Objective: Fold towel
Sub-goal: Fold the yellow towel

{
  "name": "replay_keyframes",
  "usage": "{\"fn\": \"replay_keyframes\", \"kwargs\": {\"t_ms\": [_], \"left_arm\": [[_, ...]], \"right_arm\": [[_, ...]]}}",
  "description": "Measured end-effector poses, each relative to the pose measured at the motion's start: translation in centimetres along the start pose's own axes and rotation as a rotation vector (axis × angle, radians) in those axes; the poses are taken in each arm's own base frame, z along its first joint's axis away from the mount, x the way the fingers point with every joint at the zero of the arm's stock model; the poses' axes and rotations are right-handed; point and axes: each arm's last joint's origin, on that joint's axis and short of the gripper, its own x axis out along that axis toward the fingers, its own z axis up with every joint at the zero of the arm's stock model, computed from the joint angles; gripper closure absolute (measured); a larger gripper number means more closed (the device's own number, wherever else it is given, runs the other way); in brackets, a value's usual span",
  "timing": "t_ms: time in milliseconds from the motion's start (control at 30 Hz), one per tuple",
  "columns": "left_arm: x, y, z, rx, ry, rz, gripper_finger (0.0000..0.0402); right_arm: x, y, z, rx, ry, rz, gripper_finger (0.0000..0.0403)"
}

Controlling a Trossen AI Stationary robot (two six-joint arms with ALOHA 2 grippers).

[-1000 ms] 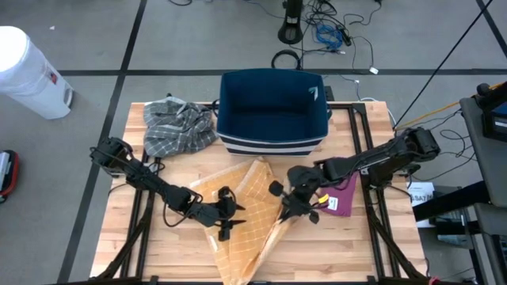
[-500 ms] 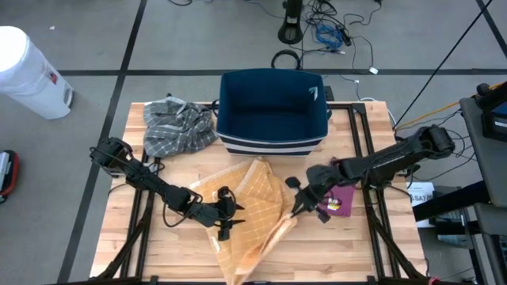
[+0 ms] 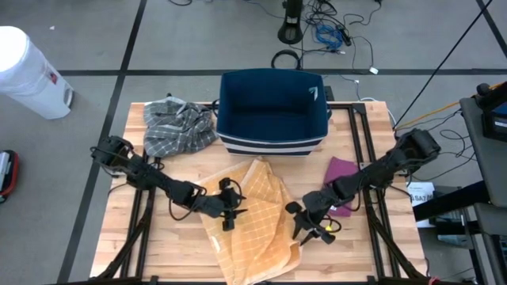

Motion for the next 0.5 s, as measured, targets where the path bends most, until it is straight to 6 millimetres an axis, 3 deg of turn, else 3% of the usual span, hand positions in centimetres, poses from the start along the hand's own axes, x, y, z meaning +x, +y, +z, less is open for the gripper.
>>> {"fn": "replay_keyframes", "kwargs": {"t_ms": [200, 367, 500], "left_arm": [[0.1, 0.5, 0.3, 0.024, -0.005, 0.013, 0.0191], [-0.6, 1.2, 1.4, 0.055, -0.050, 0.042, 0.0191], [-2.2, 1.9, 3.1, 0.076, -0.123, 0.093, 0.0191]], "right_arm": [[0.1, 0.3, -1.5, 0.118, 0.144, -0.088, 0.0207], [-0.1, 0.2, -1.8, 0.170, 0.177, -0.114, 0.0206], [-0.8, 0.3, -1.9, 0.182, 0.208, -0.199, 0.0207]]}}
